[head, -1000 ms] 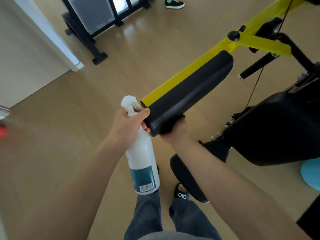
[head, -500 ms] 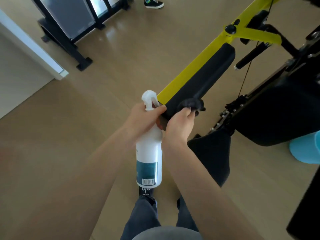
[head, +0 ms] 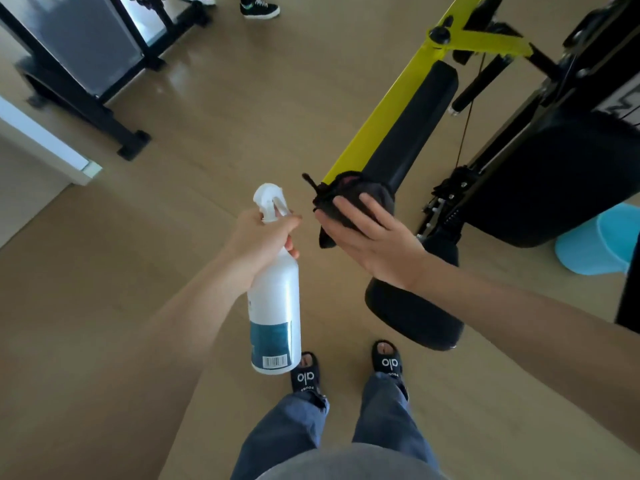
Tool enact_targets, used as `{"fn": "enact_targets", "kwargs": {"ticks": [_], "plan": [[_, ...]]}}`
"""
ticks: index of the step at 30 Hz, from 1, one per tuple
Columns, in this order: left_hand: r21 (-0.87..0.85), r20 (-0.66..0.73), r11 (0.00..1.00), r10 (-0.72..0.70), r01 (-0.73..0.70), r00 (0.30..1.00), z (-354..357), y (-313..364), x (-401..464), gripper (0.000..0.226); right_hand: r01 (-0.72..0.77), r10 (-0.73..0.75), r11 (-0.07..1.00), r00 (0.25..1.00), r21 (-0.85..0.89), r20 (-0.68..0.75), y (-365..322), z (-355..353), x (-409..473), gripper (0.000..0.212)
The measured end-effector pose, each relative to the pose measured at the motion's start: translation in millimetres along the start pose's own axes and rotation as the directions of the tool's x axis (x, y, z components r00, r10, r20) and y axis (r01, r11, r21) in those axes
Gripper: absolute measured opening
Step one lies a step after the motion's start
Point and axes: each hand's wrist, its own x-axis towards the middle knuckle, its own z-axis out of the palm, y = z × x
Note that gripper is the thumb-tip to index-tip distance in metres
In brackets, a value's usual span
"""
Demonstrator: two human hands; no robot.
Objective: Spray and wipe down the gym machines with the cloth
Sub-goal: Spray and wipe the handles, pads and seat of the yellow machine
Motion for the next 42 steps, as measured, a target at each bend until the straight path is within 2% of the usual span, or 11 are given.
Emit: {"fn": "enact_targets", "kwargs": {"ticks": [4, 13, 16, 20, 22, 25, 27, 29, 31, 34, 42], "plan": [[-0.019, 0.023, 1.0, 0.011, -0.011, 1.0, 3, -6, 0, 0.022, 0.408, -0.319, 0.846, 0.903, -0.342, 0.287, -13, 7, -1, 0.062], [0.046, 0.065, 0.999, 0.011, -0.014, 0.998, 8, -27, -13, 0.024, 0.655, -0.354, 0.718, 0.636, -0.237, 0.686, -53, 12, 39, 0.041], [0.074, 0.093, 0.997, 0.014, -0.021, 0.996, 14, -33, -21, 0.028, 0.503, -0.346, 0.864, 0.618, -0.018, 0.706, -62, 14, 45, 0.045], [0.085, 0.134, 0.996, 0.013, -0.025, 0.991, 21, -41, -26, 0.022, -0.163, -0.164, 0.908, 0.709, 0.385, 0.686, -81, 14, 47, 0.033], [0.123, 0.145, 0.992, 0.012, -0.031, 0.989, 29, -43, -28, 0.022, -0.624, -0.091, 0.587, 0.582, 0.516, 0.808, -84, 5, 28, 0.031], [0.186, 0.188, 0.981, 0.024, -0.06, 0.982, 46, -43, -30, 0.022, -0.919, -0.078, -0.301, 0.288, 0.253, 0.954, -86, -2, -28, 0.038], [0.254, 0.242, 0.965, -0.003, -0.06, 0.97, 66, -47, -30, 0.026, -0.569, -0.043, -0.822, 0.092, 0.017, 0.995, -96, -3, -77, 0.04], [0.309, 0.28, 0.948, -0.017, -0.073, 0.96, 91, -52, -29, 0.026, 0.015, -0.068, -0.998, -0.034, -0.068, 0.997, -108, -3, -125, 0.034], [0.357, 0.32, 0.928, -0.014, -0.107, 0.947, 119, -57, -30, 0.028, 0.393, -0.084, -0.918, -0.052, -0.057, 0.995, -116, -13, -166, 0.036], [0.458, 0.39, 0.872, -0.022, -0.174, 0.921, 160, -64, -37, 0.025, 0.629, 0.004, -0.778, -0.015, 0.013, 1.0, -113, -32, -215, 0.027], [0.558, 0.467, 0.804, -0.097, -0.208, 0.879, 253, -68, -34, 0.023, 0.799, 0.016, -0.591, -0.13, 0.115, 0.991, -80, -51, -282, 0.05]]}}
